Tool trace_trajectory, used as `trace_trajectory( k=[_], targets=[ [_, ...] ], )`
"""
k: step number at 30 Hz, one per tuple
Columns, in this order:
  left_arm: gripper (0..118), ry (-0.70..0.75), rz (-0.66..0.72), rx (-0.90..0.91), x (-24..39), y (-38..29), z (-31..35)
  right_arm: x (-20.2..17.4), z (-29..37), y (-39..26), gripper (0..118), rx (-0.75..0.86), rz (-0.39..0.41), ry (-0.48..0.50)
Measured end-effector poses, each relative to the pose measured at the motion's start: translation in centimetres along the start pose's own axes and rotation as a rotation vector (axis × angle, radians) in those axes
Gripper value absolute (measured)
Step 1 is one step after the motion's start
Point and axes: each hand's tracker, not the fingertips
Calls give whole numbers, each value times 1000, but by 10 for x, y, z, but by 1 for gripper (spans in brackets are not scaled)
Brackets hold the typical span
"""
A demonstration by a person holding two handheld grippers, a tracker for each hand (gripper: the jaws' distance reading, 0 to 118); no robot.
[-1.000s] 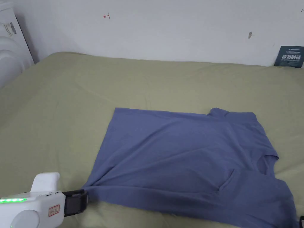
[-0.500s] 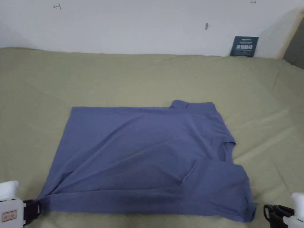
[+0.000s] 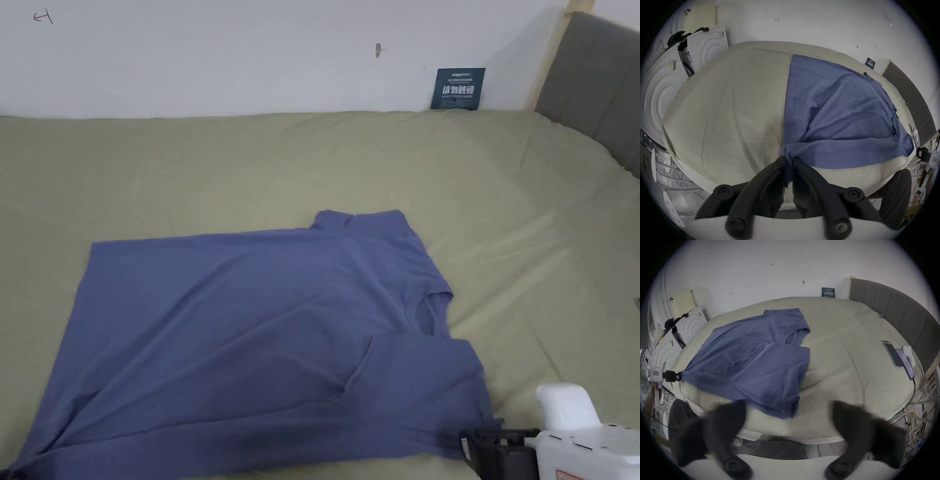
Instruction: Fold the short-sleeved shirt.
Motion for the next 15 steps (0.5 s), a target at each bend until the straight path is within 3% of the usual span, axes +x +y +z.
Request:
trace_trajectory(
  k=[6, 7, 9, 10, 11, 12, 14, 15],
  targets=[
    [8, 5, -2, -2, 0, 3, -4, 4, -29, 5, 118, -32, -5, -15],
    [8, 7, -4, -4, 0, 4, -4, 7, -33, 6, 110, -36, -9, -8],
    [8, 12, -2, -6, -1, 4, -4, 10, -35, 7, 85, -35, -16, 2],
    [8, 9, -2, -11, -3, 4, -6, 10, -33, 7, 85, -33, -19, 2],
    [8, 13, 0, -10, -4, 4, -6, 10, -32, 6, 36, -33, -17, -9],
    [8, 13, 0, -9, -5, 4, -5, 10, -30, 3, 4, 2, -18, -22],
    [8, 10, 3, -10, -8, 5, -5, 12, -24, 6, 4, -52, -27, 41],
    [7, 9, 2, -9, -8, 5, -5, 10, -25, 6, 4, -29, -8, 10]
  ],
)
